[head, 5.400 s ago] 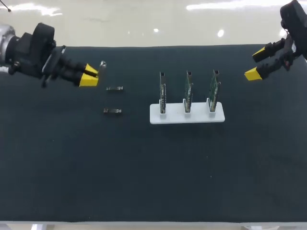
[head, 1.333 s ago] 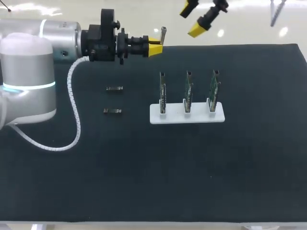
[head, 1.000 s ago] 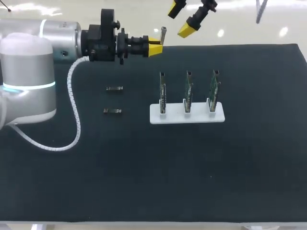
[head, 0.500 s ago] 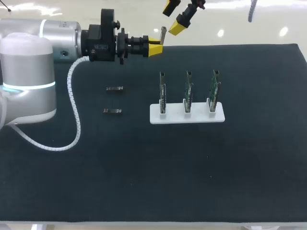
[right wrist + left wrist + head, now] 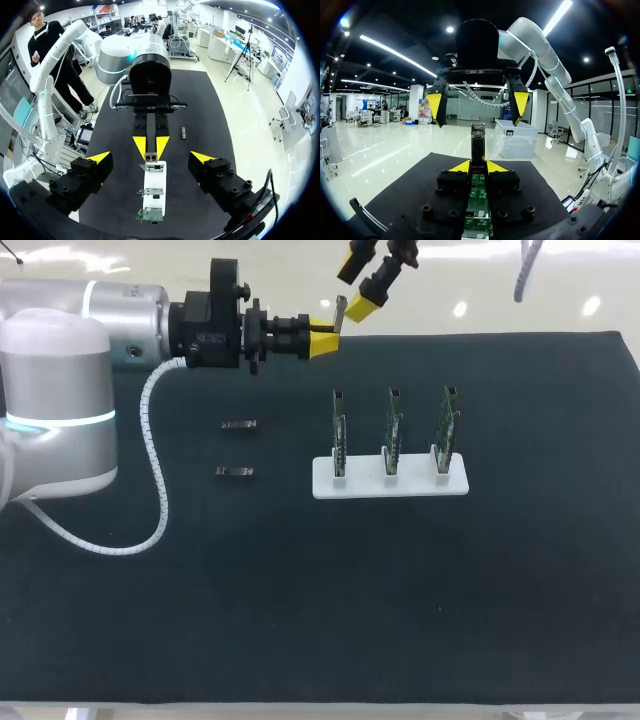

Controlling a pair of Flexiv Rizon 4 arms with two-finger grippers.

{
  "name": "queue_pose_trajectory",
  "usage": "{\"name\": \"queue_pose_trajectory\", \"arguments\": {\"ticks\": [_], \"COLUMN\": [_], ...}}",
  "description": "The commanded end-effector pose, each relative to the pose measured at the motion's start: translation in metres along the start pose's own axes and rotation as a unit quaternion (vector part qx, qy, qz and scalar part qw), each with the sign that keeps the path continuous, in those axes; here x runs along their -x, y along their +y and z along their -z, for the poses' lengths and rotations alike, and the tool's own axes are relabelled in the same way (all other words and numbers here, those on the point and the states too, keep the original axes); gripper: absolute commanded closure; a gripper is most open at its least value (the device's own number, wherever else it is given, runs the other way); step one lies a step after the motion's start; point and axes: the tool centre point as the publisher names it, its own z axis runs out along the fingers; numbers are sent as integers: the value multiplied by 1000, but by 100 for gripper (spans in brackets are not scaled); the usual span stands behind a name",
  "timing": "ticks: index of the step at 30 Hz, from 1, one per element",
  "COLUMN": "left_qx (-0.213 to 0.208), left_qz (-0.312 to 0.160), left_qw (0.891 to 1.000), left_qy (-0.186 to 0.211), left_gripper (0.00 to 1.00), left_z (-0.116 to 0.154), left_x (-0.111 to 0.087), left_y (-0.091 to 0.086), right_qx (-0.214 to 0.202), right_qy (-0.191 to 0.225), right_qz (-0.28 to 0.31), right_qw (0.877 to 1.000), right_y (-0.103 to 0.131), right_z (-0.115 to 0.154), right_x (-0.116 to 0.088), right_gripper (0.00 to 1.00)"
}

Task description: Pick up the optical module with the left hand, and insert it into the network port with the right hand.

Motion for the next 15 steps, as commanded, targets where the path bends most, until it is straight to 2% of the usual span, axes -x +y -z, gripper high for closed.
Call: {"name": "queue_pose_trajectory", "arguments": {"ticks": [1,14,15], "left_qx": [3,3,3], "left_qz": [-1,-1,-1], "left_qw": [1000,1000,1000], "left_qy": [-1,-1,-1], "left_gripper": [100,100,100], "left_z": [0,0,0], "left_x": [-1,-1,-1], "left_y": [-2,-2,-2], "right_qx": [-10,-11,-11], "right_qy": [3,13,13], "right_qz": [-5,-16,-16], "right_qw": [1000,1000,1000], "right_y": [6,3,3], "right_z": [-2,-9,-9], "right_x": [3,5,4], "right_gripper": [0,0,12]}}
